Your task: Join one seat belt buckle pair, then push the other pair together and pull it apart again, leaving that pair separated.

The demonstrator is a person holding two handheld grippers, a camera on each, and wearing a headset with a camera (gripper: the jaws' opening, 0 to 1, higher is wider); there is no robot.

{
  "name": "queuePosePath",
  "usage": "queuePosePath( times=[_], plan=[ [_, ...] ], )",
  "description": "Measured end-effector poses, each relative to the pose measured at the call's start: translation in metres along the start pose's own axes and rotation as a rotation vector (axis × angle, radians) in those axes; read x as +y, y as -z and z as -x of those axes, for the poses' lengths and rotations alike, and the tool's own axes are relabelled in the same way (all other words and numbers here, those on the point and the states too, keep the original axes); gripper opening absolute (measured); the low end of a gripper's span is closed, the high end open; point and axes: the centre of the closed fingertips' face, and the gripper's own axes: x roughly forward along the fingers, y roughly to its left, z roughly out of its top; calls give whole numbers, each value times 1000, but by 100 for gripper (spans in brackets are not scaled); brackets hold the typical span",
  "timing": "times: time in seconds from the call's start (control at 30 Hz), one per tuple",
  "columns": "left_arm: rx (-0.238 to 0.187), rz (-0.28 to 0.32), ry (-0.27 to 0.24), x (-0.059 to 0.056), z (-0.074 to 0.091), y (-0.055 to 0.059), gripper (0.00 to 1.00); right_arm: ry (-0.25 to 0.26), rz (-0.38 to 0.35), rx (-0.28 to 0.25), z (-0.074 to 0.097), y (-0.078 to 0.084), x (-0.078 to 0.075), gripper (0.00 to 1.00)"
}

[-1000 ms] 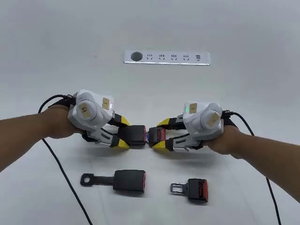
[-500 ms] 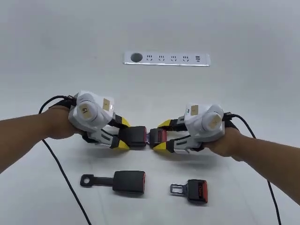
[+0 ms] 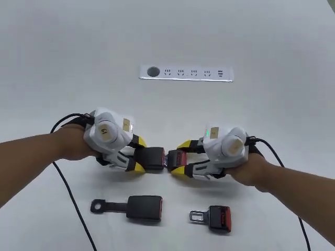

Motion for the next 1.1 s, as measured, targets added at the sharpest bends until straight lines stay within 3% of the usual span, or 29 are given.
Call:
queuePosePath(
  times=[0.13, 0.2, 0.27, 0.33, 0.37, 0.57, 0.67, 0.73, 0.8, 0.9, 1.0, 1.1],
  plan=[
    [12, 36, -21, 0, -2, -1, 36, 29, -16, 17, 1, 1, 0, 35],
    [15, 31, 1, -5, -2, 0, 43, 42, -25, 32, 2, 1, 1, 39],
    [14, 54, -2, -8, -3, -1, 52, 52, -63, 17, 5, 0, 1, 49],
    [12, 75, -29, -6, -2, -2, 63, 70, -66, 12, 8, 0, 1, 55],
    [-9, 102, -47, -3, -1, -5, 67, 87, -68, 13, 10, 0, -1, 56],
    [-46, 208, -103, 6, 10, -10, 77, 180, -125, 1, 22, 3, -11, 67],
    [-48, 204, -153, 11, 17, -9, 77, 228, -186, -35, 30, 1, -20, 68],
    [-86, 270, -197, 15, 24, -12, 78, 259, -227, -53, 36, -1, -20, 71],
    [-111, 310, -233, 18, 31, -14, 78, 284, -221, -49, 40, 0, -20, 72],
    [-122, 325, -257, 16, 40, -15, 80, 325, -237, -60, 49, -2, -20, 72],
    [-135, 375, -298, 16, 48, -10, 81, 365, -271, -81, 56, -2, -22, 74],
    [-186, 467, -338, 12, 61, -14, 85, 408, -323, -104, 65, -5, -21, 75]
  ],
)
